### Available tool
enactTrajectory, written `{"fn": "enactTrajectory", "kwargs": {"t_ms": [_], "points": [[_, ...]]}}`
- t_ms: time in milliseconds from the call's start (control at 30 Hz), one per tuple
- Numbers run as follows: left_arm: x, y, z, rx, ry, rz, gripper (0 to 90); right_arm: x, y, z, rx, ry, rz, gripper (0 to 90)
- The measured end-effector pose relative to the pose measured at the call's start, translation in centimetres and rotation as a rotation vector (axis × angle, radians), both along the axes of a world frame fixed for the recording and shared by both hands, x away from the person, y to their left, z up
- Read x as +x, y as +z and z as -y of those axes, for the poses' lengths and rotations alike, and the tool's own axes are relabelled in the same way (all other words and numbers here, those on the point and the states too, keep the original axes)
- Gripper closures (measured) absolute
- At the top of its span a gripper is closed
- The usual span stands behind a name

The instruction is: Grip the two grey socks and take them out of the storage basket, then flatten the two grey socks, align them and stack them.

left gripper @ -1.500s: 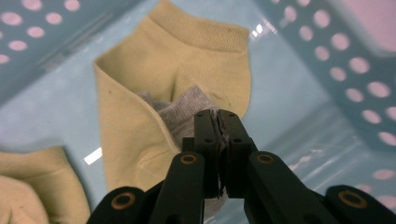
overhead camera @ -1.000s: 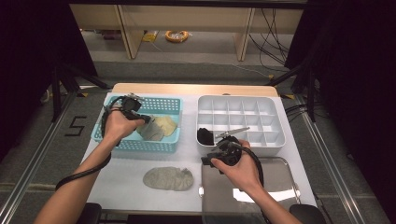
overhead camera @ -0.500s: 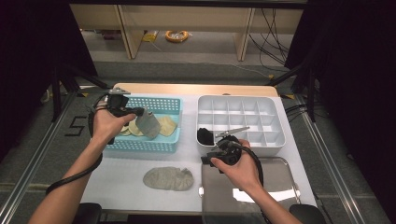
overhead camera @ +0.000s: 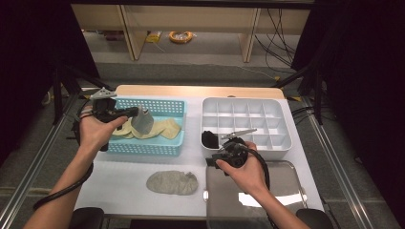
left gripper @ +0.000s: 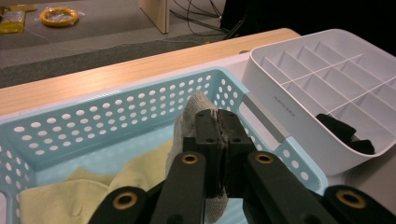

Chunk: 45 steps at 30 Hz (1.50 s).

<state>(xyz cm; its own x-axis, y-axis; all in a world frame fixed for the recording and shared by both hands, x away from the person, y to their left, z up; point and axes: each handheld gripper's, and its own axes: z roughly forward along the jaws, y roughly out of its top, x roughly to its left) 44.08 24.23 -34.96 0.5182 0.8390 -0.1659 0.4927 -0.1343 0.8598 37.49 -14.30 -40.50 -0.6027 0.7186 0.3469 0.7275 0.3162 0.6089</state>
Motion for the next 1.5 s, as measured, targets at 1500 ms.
{"fn": "enactTrajectory", "kwargs": {"t_ms": [1500], "points": [[-5.7, 0.7, -2.2, -0.084, 0.003, 0.090, 87.8, 0.1, -0.2, 1.0, 0.005, -0.005, 0.002, 64.3]]}}
